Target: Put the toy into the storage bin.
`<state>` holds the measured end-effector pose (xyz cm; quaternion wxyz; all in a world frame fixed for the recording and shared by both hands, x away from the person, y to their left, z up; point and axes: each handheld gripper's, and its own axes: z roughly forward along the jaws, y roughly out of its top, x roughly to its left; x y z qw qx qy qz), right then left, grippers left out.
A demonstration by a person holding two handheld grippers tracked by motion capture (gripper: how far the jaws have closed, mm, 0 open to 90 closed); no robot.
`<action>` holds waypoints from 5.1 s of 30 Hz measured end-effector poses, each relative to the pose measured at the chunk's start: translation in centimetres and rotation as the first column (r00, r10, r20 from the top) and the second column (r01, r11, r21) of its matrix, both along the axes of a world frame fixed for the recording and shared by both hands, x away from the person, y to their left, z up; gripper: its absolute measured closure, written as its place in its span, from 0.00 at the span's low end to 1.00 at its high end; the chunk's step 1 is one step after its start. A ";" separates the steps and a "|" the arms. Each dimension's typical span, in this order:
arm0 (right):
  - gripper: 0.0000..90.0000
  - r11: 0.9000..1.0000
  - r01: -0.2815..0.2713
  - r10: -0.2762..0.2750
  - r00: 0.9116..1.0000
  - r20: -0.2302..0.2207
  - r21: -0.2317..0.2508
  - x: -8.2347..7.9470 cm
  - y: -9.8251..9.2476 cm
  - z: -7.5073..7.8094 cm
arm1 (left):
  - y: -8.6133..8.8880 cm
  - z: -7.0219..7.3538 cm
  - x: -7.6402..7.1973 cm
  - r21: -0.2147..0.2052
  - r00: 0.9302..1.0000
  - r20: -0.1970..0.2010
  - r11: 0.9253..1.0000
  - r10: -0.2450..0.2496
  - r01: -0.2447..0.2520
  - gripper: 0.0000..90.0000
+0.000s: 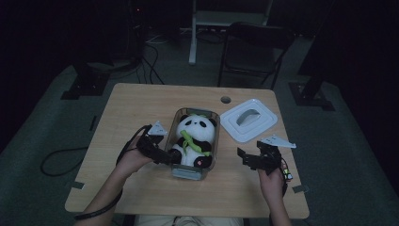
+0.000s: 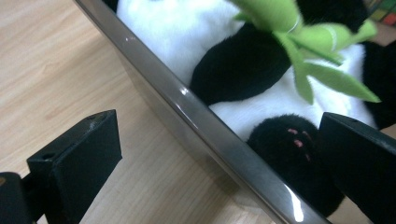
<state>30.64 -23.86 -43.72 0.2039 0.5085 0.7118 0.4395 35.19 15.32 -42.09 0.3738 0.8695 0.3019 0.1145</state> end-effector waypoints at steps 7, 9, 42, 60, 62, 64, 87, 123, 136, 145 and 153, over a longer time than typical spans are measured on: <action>0.13 1.000 0.022 -0.022 1.000 0.022 -0.001 -1.1 -2.2 0.7 | 1.1 1.1 -0.1 -0.050 0.999 0.037 0.998 0.025 -0.023 0.02; 0.13 1.000 0.024 -0.024 0.999 0.035 0.000 -1.5 -3.1 0.8 | 1.6 1.4 -0.1 -0.069 0.998 0.050 0.997 0.041 -0.037 0.02; 0.36 0.964 0.201 -0.229 0.959 -0.166 -0.172 -6.2 -8.4 -6.2 | 7.9 -3.9 0.6 -0.186 0.980 0.029 0.964 0.196 -0.188 0.02; 0.37 0.987 0.013 -0.022 0.998 -0.055 -0.163 -2.7 -5.9 0.1 | 6.8 -4.5 1.1 -0.185 0.988 0.006 0.971 0.157 -0.154 0.02; 0.37 0.988 -0.034 0.029 0.999 -0.033 -0.151 -2.1 -5.0 1.4 | 6.8 -4.5 1.1 -0.186 0.988 0.001 0.971 0.156 -0.153 0.02; 0.37 0.986 -0.079 0.077 0.997 -0.018 -0.146 -1.6 -4.0 2.4 | 6.7 -4.5 1.1 -0.189 0.988 0.001 0.970 0.155 -0.152 0.02; 0.37 0.868 -0.471 0.483 0.875 0.048 -0.156 2.1 7.5 7.3 | 6.2 -4.4 0.8 -0.194 0.993 -0.001 0.974 0.119 -0.117 0.02; 0.37 0.648 -0.748 0.740 0.663 -0.116 -0.144 2.7 14.0 4.4 | 4.2 -3.8 -0.3 -0.184 0.999 -0.004 0.982 0.036 -0.036 0.02; 0.30 0.668 -0.739 0.738 0.673 -0.052 -0.089 2.3 12.4 6.1 | 5.1 1.1 -1.4 -0.236 0.992 0.125 0.972 0.034 -0.004 0.02; 0.54 0.729 -0.682 0.684 0.729 0.028 -0.060 2.0 11.1 8.4 | 0.7 4.3 -3.0 -0.211 0.987 0.085 0.966 -0.133 0.148 0.02; 0.78 0.749 -0.662 0.662 0.749 -0.011 -0.028 2.1 11.3 7.6 | -1.8 5.0 -3.4 -0.202 0.978 0.097 0.958 -0.185 0.201 0.44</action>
